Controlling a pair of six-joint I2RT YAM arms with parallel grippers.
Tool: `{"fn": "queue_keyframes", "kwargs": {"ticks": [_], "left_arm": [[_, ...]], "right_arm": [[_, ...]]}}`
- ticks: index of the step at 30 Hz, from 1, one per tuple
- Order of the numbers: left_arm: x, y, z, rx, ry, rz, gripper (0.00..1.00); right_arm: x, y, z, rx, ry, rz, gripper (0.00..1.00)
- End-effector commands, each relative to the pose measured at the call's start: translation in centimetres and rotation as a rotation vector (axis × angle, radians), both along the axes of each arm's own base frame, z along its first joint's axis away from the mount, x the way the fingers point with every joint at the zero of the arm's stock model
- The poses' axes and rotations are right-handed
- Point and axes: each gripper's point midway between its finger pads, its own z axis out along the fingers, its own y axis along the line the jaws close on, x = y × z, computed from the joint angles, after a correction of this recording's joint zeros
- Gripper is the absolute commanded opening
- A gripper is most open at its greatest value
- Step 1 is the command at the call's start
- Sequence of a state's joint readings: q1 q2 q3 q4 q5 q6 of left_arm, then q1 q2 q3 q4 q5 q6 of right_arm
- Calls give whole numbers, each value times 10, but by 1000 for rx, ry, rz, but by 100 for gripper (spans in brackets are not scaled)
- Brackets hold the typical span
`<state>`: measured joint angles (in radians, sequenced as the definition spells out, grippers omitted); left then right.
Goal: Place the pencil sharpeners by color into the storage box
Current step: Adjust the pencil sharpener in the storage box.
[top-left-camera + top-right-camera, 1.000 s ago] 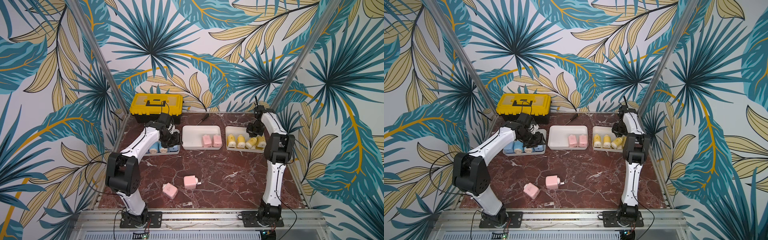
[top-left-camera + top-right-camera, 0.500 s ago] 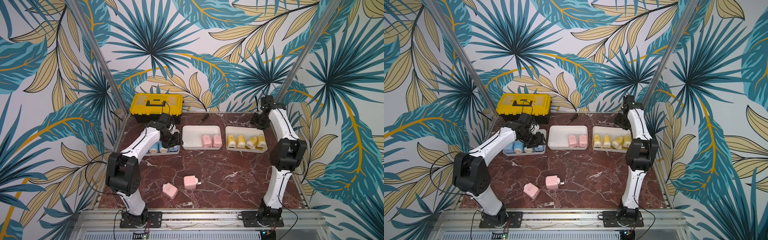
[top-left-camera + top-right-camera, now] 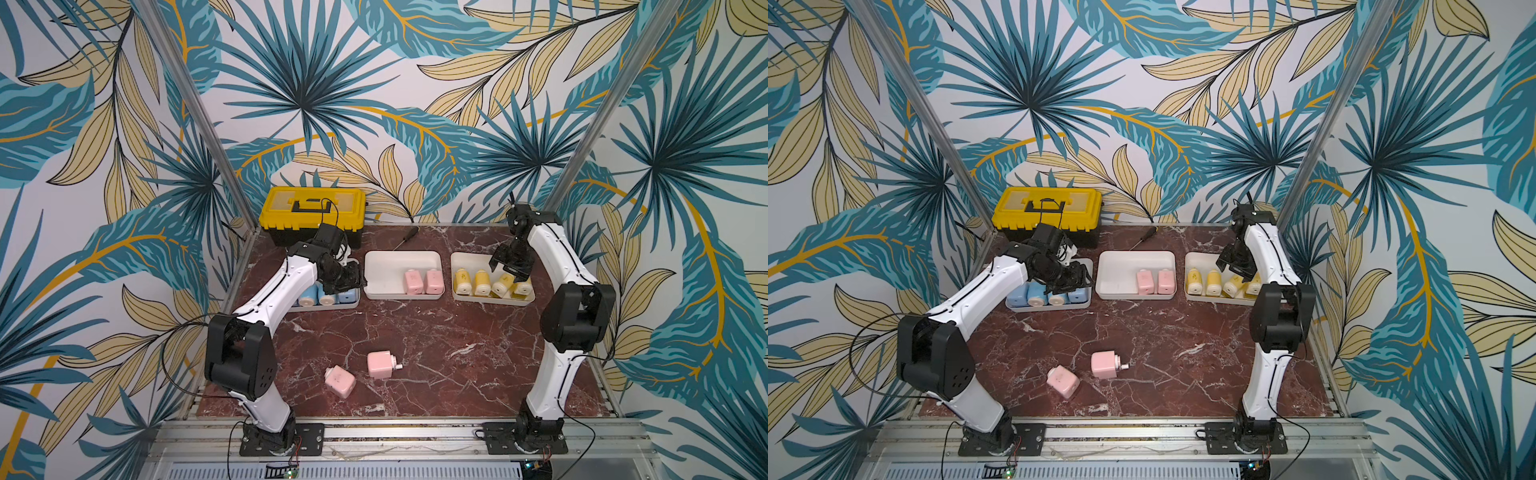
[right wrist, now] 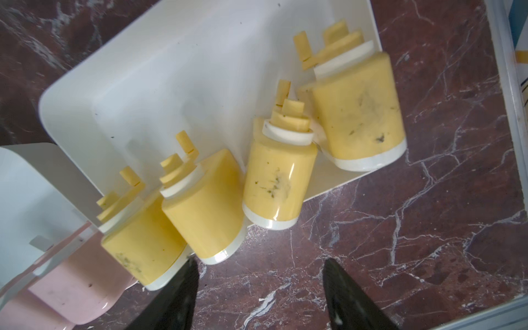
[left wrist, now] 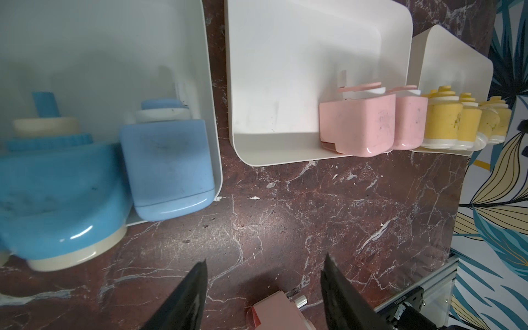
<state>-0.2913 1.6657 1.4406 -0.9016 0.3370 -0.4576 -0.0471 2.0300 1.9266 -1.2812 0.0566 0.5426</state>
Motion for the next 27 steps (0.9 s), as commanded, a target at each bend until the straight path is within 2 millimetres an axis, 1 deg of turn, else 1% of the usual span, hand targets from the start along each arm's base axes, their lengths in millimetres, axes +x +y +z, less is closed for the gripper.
{"fn": "queue_keyframes", "kwargs": {"ticks": [1, 7, 14, 17, 23, 27], "left_arm": [[-3, 1, 6, -1, -26, 3, 65], [-3, 2, 6, -2, -24, 8, 65], [-3, 1, 4, -1, -19, 7, 65], [-2, 0, 3, -5, -14, 5, 65], [-1, -1, 1, -5, -8, 8, 65], [0, -2, 3, -7, -10, 9, 65]], "right_arm": [[-7, -4, -17, 0, 54, -24, 70], [-8, -8, -34, 19, 95, -31, 70], [-7, -14, -50, 44, 99, -53, 69], [1, -14, -54, 56, 70, -40, 69], [6, -17, -62, 61, 85, -25, 67], [7, -17, -67, 73, 97, -10, 62]]}}
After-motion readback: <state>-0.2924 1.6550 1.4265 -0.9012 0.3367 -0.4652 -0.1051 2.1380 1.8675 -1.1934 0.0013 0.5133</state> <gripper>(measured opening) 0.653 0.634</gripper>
